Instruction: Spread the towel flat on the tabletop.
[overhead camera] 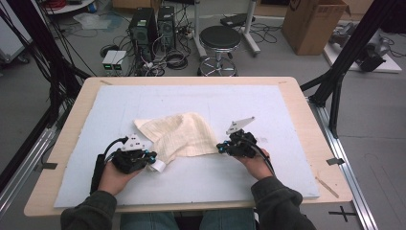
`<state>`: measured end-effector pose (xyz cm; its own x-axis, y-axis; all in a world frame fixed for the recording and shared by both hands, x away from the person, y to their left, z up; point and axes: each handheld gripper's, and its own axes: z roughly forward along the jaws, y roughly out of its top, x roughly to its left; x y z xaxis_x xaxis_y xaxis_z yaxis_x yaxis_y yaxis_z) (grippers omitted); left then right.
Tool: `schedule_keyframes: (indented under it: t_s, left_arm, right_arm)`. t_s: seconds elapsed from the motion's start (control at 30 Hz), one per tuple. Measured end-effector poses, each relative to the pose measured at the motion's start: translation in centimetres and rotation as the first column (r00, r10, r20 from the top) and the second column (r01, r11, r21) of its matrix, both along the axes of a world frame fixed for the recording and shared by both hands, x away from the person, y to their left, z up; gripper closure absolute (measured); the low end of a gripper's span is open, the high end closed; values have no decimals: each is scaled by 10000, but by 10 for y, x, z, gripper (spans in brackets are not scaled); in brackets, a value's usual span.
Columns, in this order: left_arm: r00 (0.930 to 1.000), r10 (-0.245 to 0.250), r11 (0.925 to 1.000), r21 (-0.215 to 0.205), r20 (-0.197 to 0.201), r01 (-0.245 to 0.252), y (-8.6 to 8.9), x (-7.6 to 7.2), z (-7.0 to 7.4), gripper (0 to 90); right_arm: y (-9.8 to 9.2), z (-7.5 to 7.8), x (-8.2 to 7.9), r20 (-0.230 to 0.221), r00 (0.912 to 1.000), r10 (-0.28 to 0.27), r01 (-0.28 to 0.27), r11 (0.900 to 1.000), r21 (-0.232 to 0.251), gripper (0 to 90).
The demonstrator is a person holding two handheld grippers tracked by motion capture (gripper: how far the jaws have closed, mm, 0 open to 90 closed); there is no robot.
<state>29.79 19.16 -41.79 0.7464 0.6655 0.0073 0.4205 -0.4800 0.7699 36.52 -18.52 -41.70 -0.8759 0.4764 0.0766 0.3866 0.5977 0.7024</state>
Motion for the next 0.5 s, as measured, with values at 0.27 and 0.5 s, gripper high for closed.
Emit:
schedule_keyframes:
  t_s: [0.27,0.5]
  left_arm:
    - [9992,-80,10000,19,383,80,12,-24,10,870]
    - [9980,-317,9990,342,548,298,19,-48,15,871]
  right_arm:
    - [-14,7,-43,275,9989,373,-378,9992,161,887]
    - [-11,15,-84,457,9937,1020,-1030,9945,212,887]
